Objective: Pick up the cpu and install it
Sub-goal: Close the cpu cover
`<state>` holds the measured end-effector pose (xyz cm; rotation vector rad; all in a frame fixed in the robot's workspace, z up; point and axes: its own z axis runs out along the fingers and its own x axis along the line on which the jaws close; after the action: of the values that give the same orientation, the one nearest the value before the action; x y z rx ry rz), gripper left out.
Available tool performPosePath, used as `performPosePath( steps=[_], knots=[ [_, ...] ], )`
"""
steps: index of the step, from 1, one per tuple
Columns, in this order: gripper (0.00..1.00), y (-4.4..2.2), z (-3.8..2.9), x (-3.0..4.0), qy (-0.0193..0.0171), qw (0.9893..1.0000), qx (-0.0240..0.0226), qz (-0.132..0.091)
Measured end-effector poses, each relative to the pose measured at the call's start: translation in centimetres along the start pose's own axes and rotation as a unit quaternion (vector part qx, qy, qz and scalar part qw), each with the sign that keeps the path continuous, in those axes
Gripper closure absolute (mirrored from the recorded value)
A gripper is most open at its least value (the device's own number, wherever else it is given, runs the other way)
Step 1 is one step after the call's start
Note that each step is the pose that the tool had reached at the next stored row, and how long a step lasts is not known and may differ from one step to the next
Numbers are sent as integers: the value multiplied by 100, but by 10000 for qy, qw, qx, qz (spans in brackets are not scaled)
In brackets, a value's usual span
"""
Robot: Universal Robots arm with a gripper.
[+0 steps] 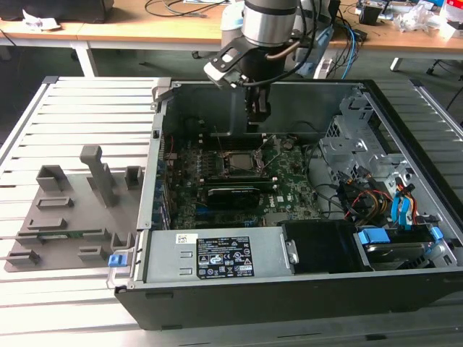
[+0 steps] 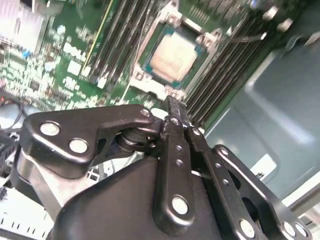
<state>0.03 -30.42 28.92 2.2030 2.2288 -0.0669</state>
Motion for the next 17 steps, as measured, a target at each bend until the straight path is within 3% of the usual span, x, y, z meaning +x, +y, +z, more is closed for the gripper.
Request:
performPosePath(
  steps=[1,3,5,7,10,12,13,15,17],
  knots=[
    [89,121,-2,-1,6,10000,9,0],
    [89,275,-5,-5,32,10000,20,-2],
    [89,355,-4,-14,37,10000,29,-2],
    [89,522,14,-53,39,10000,63,-3],
    [89,682,111,-72,40,9999,96,-4],
    [89,713,144,-71,40,9999,98,-4],
    [89,722,206,-69,39,9999,100,-9],
    [89,704,324,-63,32,9997,94,-202],
    [89,681,365,-36,45,9996,91,-263]
  ],
)
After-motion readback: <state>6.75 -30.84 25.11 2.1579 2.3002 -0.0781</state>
